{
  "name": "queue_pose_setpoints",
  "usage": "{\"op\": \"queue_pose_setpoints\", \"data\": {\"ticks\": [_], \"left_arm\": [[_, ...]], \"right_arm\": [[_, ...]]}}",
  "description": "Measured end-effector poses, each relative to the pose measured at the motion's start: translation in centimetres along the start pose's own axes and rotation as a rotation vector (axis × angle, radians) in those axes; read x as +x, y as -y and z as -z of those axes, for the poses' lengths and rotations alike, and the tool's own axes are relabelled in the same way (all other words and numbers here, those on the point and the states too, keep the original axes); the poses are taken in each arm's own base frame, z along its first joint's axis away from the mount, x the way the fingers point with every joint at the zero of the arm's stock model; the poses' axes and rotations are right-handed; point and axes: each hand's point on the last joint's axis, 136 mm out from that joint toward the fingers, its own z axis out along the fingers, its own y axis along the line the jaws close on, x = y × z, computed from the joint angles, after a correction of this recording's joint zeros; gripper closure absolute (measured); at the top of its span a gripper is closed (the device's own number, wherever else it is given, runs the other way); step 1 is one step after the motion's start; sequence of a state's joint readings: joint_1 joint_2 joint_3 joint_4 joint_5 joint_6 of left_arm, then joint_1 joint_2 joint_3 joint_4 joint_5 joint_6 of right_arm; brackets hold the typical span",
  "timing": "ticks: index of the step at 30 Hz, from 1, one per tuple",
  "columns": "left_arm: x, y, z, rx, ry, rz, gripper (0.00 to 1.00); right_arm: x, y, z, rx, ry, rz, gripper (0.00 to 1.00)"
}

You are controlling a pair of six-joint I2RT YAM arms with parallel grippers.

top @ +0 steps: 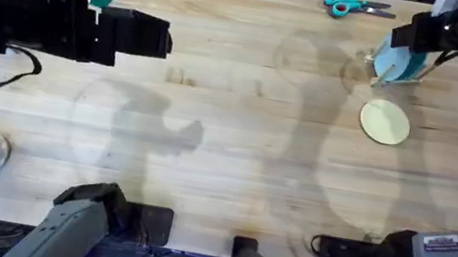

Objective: Pick up the plates from the table one by one and place each into a slot on the dish rack.

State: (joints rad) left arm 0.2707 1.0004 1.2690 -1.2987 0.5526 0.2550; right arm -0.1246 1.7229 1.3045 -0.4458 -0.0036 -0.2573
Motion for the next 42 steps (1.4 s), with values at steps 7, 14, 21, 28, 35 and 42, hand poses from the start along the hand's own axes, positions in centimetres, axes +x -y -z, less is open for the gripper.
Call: {"op": "queue_pose_setpoints", "data": {"ticks": [7, 14, 21, 28, 35, 42], "left_arm": [[0.0, 0.0, 0.0, 0.000, 0.000, 0.000, 0.007], [0.0, 0.0, 0.0, 0.000, 0.000, 0.000, 0.007], [0.0, 0.0, 0.0, 0.000, 0.000, 0.000, 0.007], [0.0, 0.0, 0.0, 0.000, 0.000, 0.000, 0.007], [0.0, 0.0, 0.0, 0.000, 0.000, 0.000, 0.007], [0.0, 0.0, 0.0, 0.000, 0.000, 0.000, 0.007]], "right_arm": [[0.0, 0.0, 0.0, 0.000, 0.000, 0.000, 0.838], [0.0, 0.0, 0.0, 0.000, 0.001, 0.000, 0.788], [-1.1, 0.2, 1.8, 0.013, 0.047, 0.002, 0.722], [-3.2, 0.7, 6.0, 0.044, 0.153, 0.006, 0.723], [-3.8, 0.7, 10.1, 0.059, 0.212, 0.008, 0.712], [-1.5, -0.1, 15.1, 0.055, 0.195, 0.005, 0.474]]}}
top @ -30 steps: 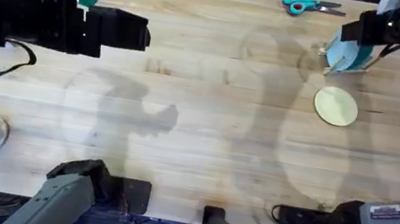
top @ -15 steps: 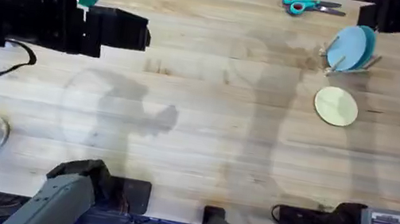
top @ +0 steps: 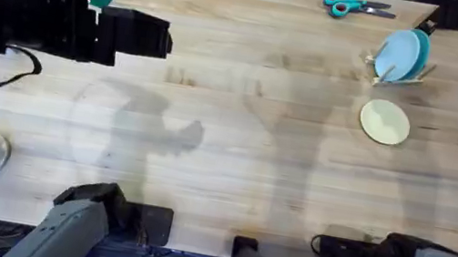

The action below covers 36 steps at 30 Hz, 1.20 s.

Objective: Pick up the plates from the table one by one and place each into a slot on the dish rack.

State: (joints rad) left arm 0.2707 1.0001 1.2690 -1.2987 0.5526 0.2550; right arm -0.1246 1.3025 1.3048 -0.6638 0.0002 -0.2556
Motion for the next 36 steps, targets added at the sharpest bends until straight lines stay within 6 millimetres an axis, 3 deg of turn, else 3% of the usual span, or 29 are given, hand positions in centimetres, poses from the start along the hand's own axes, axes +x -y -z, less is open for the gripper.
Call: {"op": "queue_pose_setpoints", "data": {"ticks": [3, 4, 20, 28, 29, 31, 33, 34, 36], "left_arm": [[0.0, 0.0, 0.0, 0.000, 0.000, 0.000, 0.007], [0.0, 0.0, 0.0, 0.000, 0.000, 0.000, 0.009], [0.0, 0.0, 0.0, 0.001, 0.000, 0.000, 0.008], [0.1, 0.2, 0.0, 0.013, -0.003, 0.024, 0.005], [0.1, 0.4, 0.0, 0.023, -0.001, 0.036, 0.094], [0.0, 0.8, 0.0, 0.046, 0.004, 0.049, 0.384], [-0.2, 1.3, 0.0, 0.075, 0.011, 0.063, 0.705], [-0.3, 1.9, 0.1, 0.110, 0.018, 0.078, 0.949], [-0.4, 2.3, 0.1, 0.131, 0.020, 0.083, 0.957]], "right_arm": [[0.7, -0.3, 1.9, -0.003, -0.010, 0.000, 0.086], [1.0, -0.4, 2.4, -0.004, -0.016, 0.002, 0.029], [6.4, -2.6, 8.1, -0.063, -0.152, -0.182, 0.007], [7.5, -4.3, 10.5, -0.135, -0.153, -0.217, 0.007], [7.4, -4.3, 10.8, -0.136, -0.142, -0.220, 0.007], [7.3, -4.4, 11.3, -0.136, -0.123, -0.221, 0.007], [7.2, -4.4, 11.8, -0.137, -0.105, -0.223, 0.007], [7.2, -4.4, 12.2, -0.136, -0.090, -0.222, 0.007], [7.2, -4.4, 12.2, -0.135, -0.087, -0.222, 0.007]]}}
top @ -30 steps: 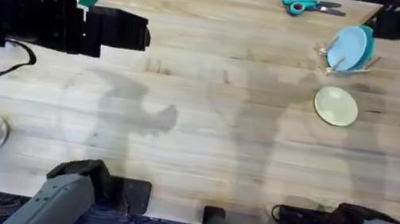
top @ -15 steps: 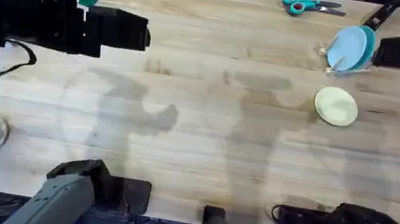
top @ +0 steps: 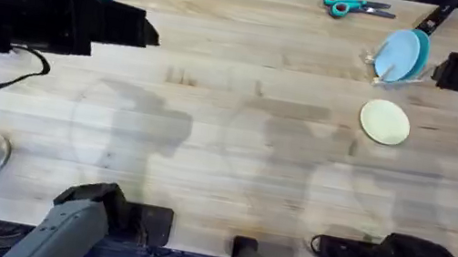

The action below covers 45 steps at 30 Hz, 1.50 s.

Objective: Pick up the plates from the table one by one and place each into a slot on the dish rack.

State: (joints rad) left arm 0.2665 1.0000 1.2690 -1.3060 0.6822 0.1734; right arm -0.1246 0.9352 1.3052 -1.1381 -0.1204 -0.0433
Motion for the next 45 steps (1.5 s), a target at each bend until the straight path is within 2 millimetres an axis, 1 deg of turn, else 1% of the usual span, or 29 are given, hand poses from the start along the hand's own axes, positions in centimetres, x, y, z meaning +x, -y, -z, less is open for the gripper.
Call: {"op": "queue_pose_setpoints", "data": {"ticks": [4, 7, 9, 12, 20, 26, 30, 37, 41, 45], "left_arm": [[0.1, 1.3, -0.3, 0.053, -0.010, -0.002, 0.959], [0.5, 3.0, -0.7, 0.120, -0.038, -0.015, 0.960], [0.6, 4.3, -1.3, 0.172, -0.064, -0.024, 0.960], [0.3, 6.0, -2.6, 0.241, -0.097, -0.038, 0.960], [-0.7, 11.1, -7.4, 0.394, -0.184, -0.070, 0.960], [0.5, 14.3, -11.7, 0.473, -0.308, -0.047, 0.959], [0.9, 15.8, -14.1, 0.506, -0.346, -0.047, 0.960], [1.3, 18.2, -17.0, 0.571, -0.377, -0.043, 0.961], [2.3, 19.4, -19.3, 0.608, -0.426, -0.030, 0.961], [3.8, 20.3, -21.8, 0.634, -0.480, -0.021, 0.961]], "right_arm": [[0.0, 0.0, 0.0, 0.000, -0.001, 0.000, 0.007], [0.0, 0.0, 0.0, 0.000, -0.001, -0.001, 0.008], [0.0, 0.0, 0.0, 0.000, -0.001, -0.003, 0.008], [0.0, 0.0, 0.0, 0.000, -0.001, -0.004, 0.008], [0.3, 0.0, 0.0, -0.001, -0.015, -0.009, 0.007], [0.5, 0.0, 0.0, -0.001, -0.021, -0.010, 0.008], [0.6, 0.0, 0.0, -0.001, -0.024, -0.011, 0.008], [1.2, -0.1, 0.0, -0.002, -0.049, -0.015, 0.008], [1.2, 0.0, 0.0, 0.000, -0.051, -0.015, 0.008], [1.3, 0.4, 0.0, 0.021, -0.053, -0.021, 0.008]]}}
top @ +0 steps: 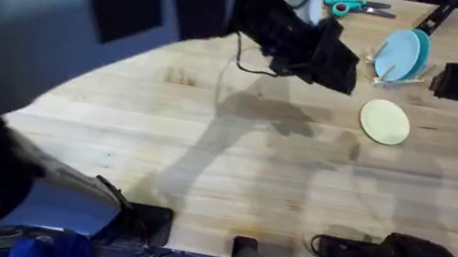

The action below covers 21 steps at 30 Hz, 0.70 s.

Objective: Pick up the plates from the table one by one and place each into a slot on the dish rack.

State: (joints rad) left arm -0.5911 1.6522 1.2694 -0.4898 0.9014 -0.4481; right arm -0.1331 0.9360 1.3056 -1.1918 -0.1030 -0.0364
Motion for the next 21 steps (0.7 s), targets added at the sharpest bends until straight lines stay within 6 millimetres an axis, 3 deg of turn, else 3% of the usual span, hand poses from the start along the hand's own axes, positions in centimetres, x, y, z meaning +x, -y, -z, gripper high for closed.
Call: {"op": "queue_pose_setpoints", "data": {"ticks": [14, 21], "left_arm": [[-1.7, -1.9, -5.5, 0.068, -0.002, 0.027, 0.960], [-1.6, -2.8, -8.7, 0.048, 0.003, 0.044, 0.961]], "right_arm": [[0.5, 1.8, 0.2, 0.053, -0.015, -0.049, 0.007], [0.5, 2.2, 0.2, 0.066, -0.011, -0.066, 0.008]]}}
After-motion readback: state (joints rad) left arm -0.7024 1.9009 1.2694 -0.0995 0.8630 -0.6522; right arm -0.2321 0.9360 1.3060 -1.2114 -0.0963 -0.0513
